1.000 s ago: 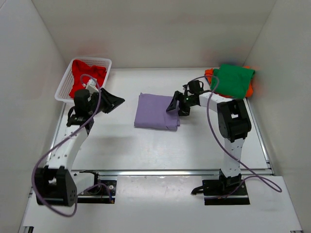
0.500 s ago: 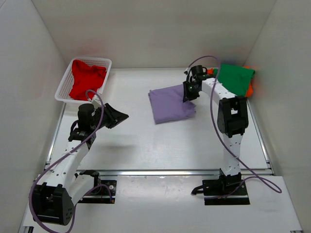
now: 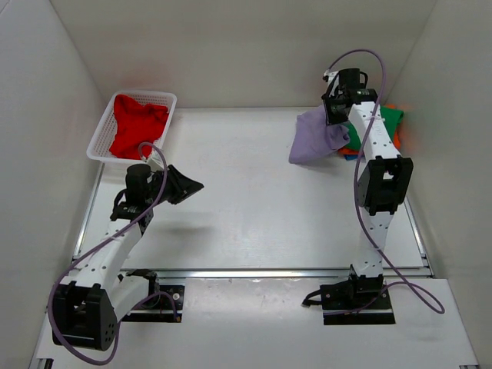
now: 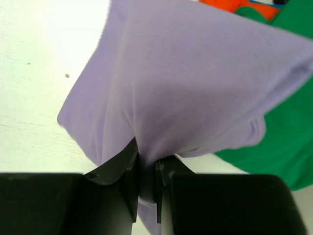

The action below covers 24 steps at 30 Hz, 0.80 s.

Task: Fold and stack the t-shirts
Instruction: Put the neatly folded tshirt into the corner of the board with the right arm

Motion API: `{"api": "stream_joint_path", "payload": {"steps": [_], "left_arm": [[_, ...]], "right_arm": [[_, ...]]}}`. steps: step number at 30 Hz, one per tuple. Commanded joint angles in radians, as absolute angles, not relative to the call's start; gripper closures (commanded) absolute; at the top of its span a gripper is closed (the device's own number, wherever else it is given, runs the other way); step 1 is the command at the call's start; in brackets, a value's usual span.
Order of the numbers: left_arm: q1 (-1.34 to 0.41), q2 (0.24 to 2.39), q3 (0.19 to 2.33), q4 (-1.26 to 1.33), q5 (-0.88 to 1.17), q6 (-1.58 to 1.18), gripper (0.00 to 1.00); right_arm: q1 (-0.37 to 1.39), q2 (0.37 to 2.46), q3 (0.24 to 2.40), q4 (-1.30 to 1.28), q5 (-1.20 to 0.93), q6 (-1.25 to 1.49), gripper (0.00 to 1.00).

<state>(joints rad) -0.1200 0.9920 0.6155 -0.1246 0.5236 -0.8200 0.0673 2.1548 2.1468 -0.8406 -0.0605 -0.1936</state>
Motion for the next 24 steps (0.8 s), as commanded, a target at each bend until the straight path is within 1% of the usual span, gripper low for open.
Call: {"api": "stream_joint_path", "payload": {"steps": [1, 3, 5, 8, 11, 15, 21, 24], "left_arm": [[-0.114, 0.997, 0.601, -0.101, 0.525, -0.798, 0.66], [-0.118, 0.999, 0.601, -0.106, 0.525, -0.792, 0.65], [-0.118, 1.003, 0.603, -0.109, 0.512, -0.787, 0.66], [-0.124, 1.015, 0.606, -0.11, 0.509, -0.775, 0.66], [-0.137, 1.029, 0.607, -0.118, 0.511, -0.781, 0.66], [-0.152, 1.04, 0.604, -0.111, 0.491, -0.781, 0.67], [-0.169, 1.065, 0.611, -0.112, 0.474, -0.781, 0.67], [-0.166, 1.069, 0.618, -0.112, 0.468, -0.782, 0.67]], "right_arm": [[0.029, 2.109, 2.198, -0.842, -0.032, -0.261, 1.0], [0.003, 2.094, 2.204, -0.825, -0.076, -0.253, 1.0], [-0.079, 2.089, 2.212, -0.824, -0.098, -0.25, 1.0], [-0.138, 2.082, 2.217, -0.815, -0.112, -0.258, 1.0], [-0.195, 2.106, 2.256, -0.807, -0.136, -0.258, 1.0], [-0.232, 2.123, 2.302, -0.782, -0.161, -0.252, 1.0], [-0.247, 2.106, 2.309, -0.687, -0.164, -0.222, 1.0], [-0.253, 2.146, 2.332, -0.683, -0.149, -0.206, 1.0]]}}
